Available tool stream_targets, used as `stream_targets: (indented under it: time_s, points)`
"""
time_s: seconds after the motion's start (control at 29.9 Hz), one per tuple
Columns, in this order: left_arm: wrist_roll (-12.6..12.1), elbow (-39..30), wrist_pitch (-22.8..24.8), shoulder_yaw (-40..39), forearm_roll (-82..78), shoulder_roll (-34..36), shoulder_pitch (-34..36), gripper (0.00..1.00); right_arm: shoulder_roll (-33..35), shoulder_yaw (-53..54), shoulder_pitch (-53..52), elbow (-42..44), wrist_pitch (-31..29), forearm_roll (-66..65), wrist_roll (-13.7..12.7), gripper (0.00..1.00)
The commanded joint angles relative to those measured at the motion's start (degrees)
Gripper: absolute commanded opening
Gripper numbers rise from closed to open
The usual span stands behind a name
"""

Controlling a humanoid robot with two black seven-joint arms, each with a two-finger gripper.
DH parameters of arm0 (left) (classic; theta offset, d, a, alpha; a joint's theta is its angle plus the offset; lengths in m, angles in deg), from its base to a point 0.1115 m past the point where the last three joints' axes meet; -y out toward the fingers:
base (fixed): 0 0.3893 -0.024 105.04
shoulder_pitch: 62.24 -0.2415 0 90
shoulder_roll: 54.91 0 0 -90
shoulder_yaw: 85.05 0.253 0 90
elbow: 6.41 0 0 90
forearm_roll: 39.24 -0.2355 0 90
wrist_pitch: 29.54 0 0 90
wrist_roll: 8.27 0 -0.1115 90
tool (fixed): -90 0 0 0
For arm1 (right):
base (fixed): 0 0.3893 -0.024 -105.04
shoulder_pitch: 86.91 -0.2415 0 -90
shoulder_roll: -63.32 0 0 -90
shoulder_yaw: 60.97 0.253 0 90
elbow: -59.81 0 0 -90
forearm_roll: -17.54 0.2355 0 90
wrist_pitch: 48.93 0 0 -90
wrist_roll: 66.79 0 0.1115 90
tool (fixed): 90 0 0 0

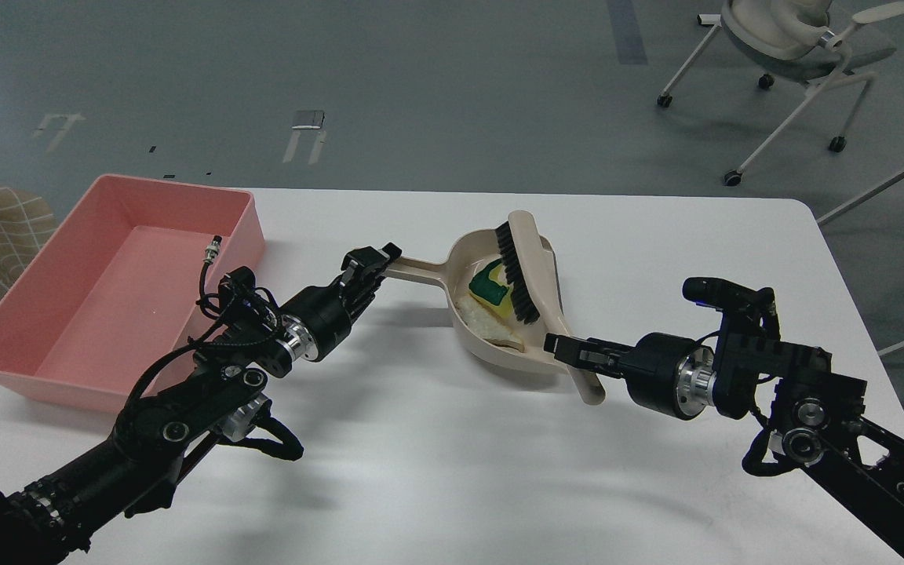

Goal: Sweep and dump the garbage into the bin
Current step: 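Sweep the stick and sponge into the dustpan with the brush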

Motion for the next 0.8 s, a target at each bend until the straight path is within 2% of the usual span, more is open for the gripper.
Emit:
stream_targets:
  time_s: [0.0,0.07,0.17,0.33,0.6,0.77]
  points:
    - [1.03,-0.08,0.01,-0.12,0.13,0.16,0.19,0.11,1.45,0.79,-1.17,-0.66,-0.02,0.66,0.07,0.0]
    - [2.09,-0.17,0.01,-0.12,0.22,0.07,0.19,0.11,4.86,1.4,-1.08,-2.15,-0.02,0.66,0.07,0.0]
    - [2.27,-0.17,-0.08,-0.73,0.4,-0.1,0.1,0.11,10.05,1.49,-1.17,-3.38,-0.02,0.58,-0.02,0.0]
    - [3.32,-0.34,-1.31,-1.0,2.24,-0.98,0.19,0.12,15.69,2.63,-1.08,-4.44,-0.02,0.58,-1.51,0.0]
    - [3.5,-0.52,-1.57,-1.08,4.26,-0.98,0.37,0.12,26.31,3.51,0.67,-3.56,-0.02,1.63,-1.52,0.0]
    - [3.5,-1.84,-1.57,-1.17,4.26,-0.46,0.37,0.12,28.96,3.34,6.55,-3.47,-0.02,1.11,-1.69,0.0]
